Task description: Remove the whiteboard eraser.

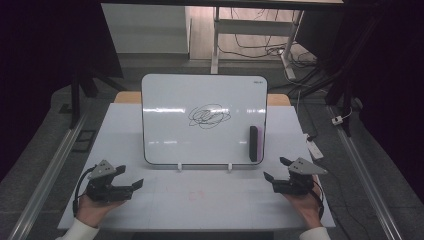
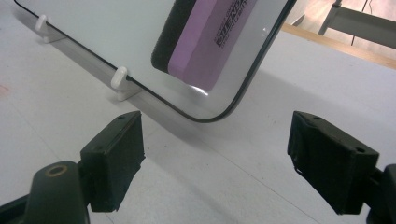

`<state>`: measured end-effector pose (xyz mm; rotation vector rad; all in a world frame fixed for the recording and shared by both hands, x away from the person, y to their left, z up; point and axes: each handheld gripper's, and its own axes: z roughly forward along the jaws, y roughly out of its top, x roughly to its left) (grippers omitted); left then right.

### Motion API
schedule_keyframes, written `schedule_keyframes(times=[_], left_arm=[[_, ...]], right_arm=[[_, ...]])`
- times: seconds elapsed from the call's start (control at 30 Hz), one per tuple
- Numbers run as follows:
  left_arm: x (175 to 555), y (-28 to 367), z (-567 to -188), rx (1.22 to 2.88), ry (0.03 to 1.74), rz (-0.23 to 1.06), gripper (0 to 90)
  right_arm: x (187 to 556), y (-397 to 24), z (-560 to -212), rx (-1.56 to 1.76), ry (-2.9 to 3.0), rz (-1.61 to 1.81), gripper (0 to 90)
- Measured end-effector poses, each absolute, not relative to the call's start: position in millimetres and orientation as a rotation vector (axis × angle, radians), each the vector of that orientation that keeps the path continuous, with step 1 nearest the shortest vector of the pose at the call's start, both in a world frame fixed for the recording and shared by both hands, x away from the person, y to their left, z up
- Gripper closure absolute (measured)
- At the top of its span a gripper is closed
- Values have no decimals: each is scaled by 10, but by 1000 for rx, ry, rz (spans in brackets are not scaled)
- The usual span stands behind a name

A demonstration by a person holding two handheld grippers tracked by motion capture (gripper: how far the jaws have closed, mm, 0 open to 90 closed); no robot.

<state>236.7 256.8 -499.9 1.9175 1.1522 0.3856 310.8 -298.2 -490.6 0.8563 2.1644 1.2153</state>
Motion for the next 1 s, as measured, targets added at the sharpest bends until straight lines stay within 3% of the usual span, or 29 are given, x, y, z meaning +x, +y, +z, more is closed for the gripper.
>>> schedule_keyframes(times=[1.0], left_arm=[[2377, 2472, -5000, 1957, 1132, 366, 147]], right_arm=[[3048, -2870, -4737, 854, 2126, 1233, 212]])
